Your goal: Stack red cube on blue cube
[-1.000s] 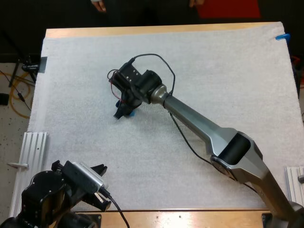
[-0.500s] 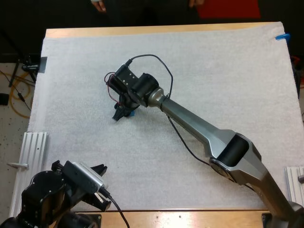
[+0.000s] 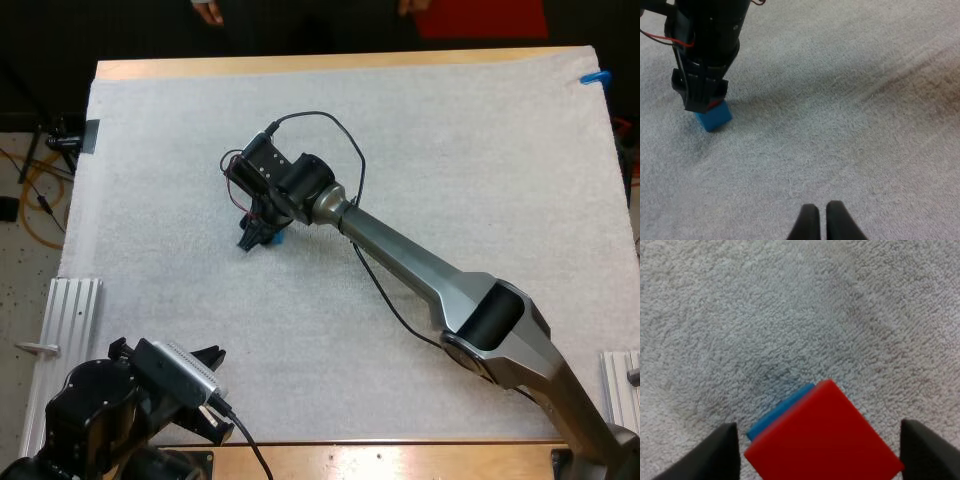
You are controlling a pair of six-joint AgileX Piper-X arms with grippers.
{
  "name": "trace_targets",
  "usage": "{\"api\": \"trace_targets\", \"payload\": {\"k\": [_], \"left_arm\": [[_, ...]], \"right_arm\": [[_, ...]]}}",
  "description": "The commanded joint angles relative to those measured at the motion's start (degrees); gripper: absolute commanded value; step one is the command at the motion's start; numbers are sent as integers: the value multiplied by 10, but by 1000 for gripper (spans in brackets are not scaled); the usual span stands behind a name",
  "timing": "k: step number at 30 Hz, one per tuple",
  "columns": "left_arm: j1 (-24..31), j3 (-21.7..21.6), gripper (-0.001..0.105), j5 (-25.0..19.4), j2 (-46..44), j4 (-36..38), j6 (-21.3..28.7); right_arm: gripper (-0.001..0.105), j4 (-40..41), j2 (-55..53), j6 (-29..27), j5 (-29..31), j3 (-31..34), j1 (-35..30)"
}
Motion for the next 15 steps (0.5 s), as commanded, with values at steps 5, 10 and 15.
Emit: {"api": "trace_targets", "payload": {"k": [5, 10, 15], "left_arm": [[-2, -4, 0, -3, -1, -1, -6], [-2, -4, 0, -3, -1, -1, -6], [-2, -4, 0, -3, -1, -1, -6]], "right_arm": [[66, 2, -1, -2, -7, -5, -1], [66, 7, -2, -2, -3, -10, 0], [66, 39, -19, 2, 0, -33, 0]]}}
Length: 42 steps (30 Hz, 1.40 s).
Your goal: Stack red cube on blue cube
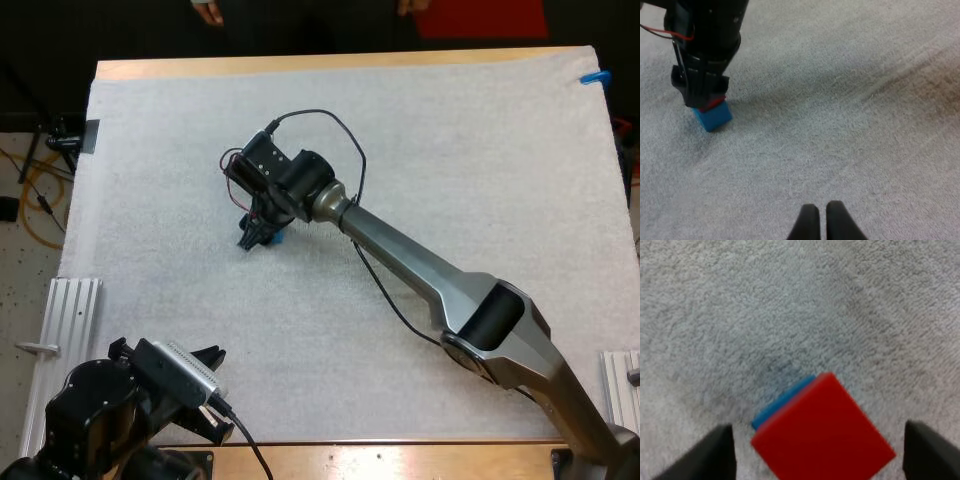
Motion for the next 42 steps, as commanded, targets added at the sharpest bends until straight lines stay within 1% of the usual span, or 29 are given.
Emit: {"api": "trace_targets", "payload": {"k": [1, 7, 9, 10, 12, 15, 19, 20, 21, 23, 25, 26, 27, 28, 30, 31, 33, 36, 37, 39, 40, 42], "left_arm": [[-2, -4, 0, -3, -1, -1, -6], [-2, -4, 0, -10, -1, -1, -8], [-2, -4, 0, -40, -1, -8, -22], [-2, -4, 0, -45, -1, -11, -22], [-2, -4, 0, -65, -1, -35, -23], [-2, -4, 0, -82, 10, -71, -24], [-2, -4, 0, -115, 42, -123, -24], [-2, -4, 0, -124, 55, -148, -24], [0, -4, 0, -127, 60, -156, -24], [21, -4, 0, -125, 86, -200, -24], [46, -4, 0, -119, 103, -229, -24], [69, -4, 0, -106, 112, -244, -24], [95, -4, 0, -77, 121, -259, -24], [105, -4, 0, -61, 126, -264, -24], [164, -4, 0, -2, 141, -287, -24], [179, -4, 0, 9, 143, -291, -24], [231, -4, 0, 46, 151, -302, -24], [267, -4, 0, 52, 156, -310, -25], [268, -4, 0, 52, 156, -310, -25], [268, -4, 0, 51, 154, -310, -25], [268, -4, 0, 51, 154, -309, -25], [266, -4, 0, 51, 155, -305, -25]], "right_arm": [[66, 11, -20, 3, 0, -12, 0], [66, 52, -74, 28, -2, -12, 0], [66, 57, -96, 43, -8, -12, -3], [66, 55, -101, 45, -11, -12, -5], [66, 33, -119, 71, -39, -11, -21], [66, 16, -137, 97, -55, -11, -47], [66, 16, -161, 98, -47, -11, -82], [66, 17, -171, 98, -44, -11, -95], [66, 17, -176, 98, -44, -11, -102], [66, 20, -196, 101, -44, -11, -131], [66, 23, -209, 100, -44, -11, -151], [66, 25, -218, 100, -44, -11, -164], [66, 27, -229, 100, -44, -11, -178], [66, 27, -234, 100, -44, -11, -186], [66, 27, -257, 97, -44, 0, -216], [66, 27, -261, 96, -44, 4, -224], [66, 27, -289, 92, -44, 25, -250], [66, 11, -325, 88, -44, 74, -285], [66, 7, -334, 88, -44, 82, -292], [66, -17, -372, 88, -44, 135, -321], [66, -21, -379, 88, -44, 149, -328], [66, -41, -428, 83, -44, 204, -351]]}}
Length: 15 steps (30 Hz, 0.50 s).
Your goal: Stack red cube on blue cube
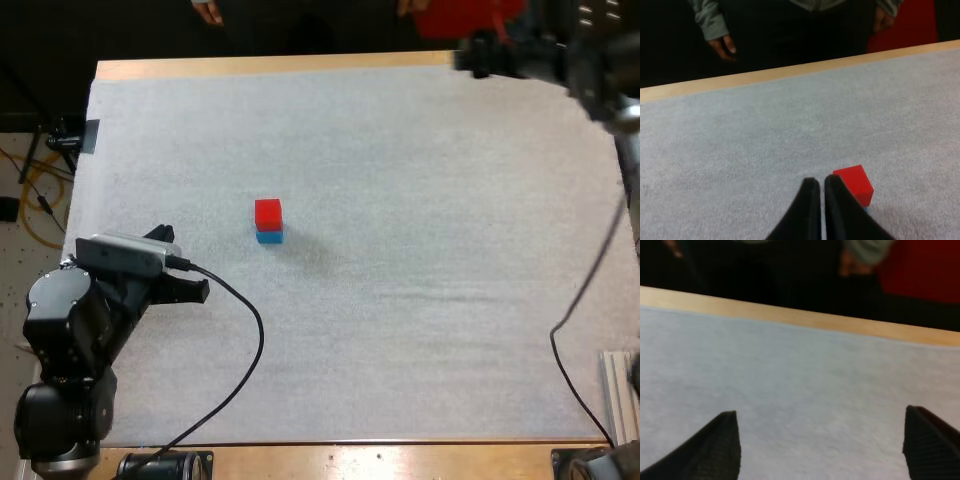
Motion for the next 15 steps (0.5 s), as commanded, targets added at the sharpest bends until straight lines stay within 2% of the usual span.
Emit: {"api": "trace_targets", "payload": {"k": [1, 3, 4, 6, 15], "left_arm": [[-2, -4, 0, 5, -4, -3, -4], [-2, -4, 0, 5, -4, -5, -4], [-2, -4, 0, 5, -4, -5, -4], [-2, -4, 0, 5, -4, -7, -2], [-2, -4, 0, 5, -8, 0, 23]], "right_arm": [[66, -28, -46, -12, 1, 46, -17], [66, -60, -99, -11, 1, 116, -41], [66, -66, -113, -11, 0, 129, -47], [66, -92, -174, -11, -4, 208, -74], [66, -157, -408, -34, -7, 450, -136]]}}
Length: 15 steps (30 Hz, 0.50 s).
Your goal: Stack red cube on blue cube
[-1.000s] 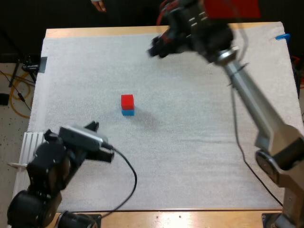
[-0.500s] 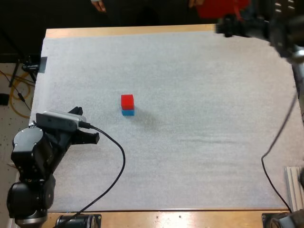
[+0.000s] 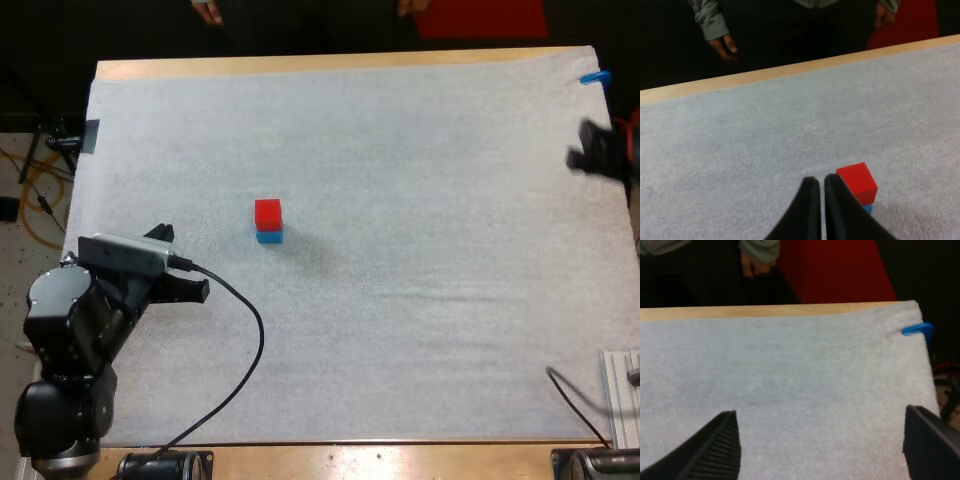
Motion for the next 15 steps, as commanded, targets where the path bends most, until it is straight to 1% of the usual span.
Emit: {"api": "trace_targets", "payload": {"k": [1, 3, 7, 9, 10, 12, 15], "left_arm": [[-2, -4, 0, 5, -10, 4, 9], [-11, -4, 0, 5, -21, 16, 11], [-31, -4, 0, 2, -55, 47, 17], [-36, -4, 0, -2, -89, 68, 17], [-36, -4, 0, -3, -99, 73, 17], [-36, -4, 0, -18, -139, 90, 17], [-36, -4, 0, -29, -193, 115, 17]], "right_arm": [[66, -22, -52, -13, -4, 37, -5], [66, -35, -119, -20, -4, 91, -5], [66, -38, -219, -22, -4, 164, -3], [66, -37, -286, -22, -4, 207, -3], [66, -36, -296, -22, -4, 217, -3], [66, -33, -351, -19, -4, 248, -3], [66, -27, -421, -19, -4, 277, -3]]}}
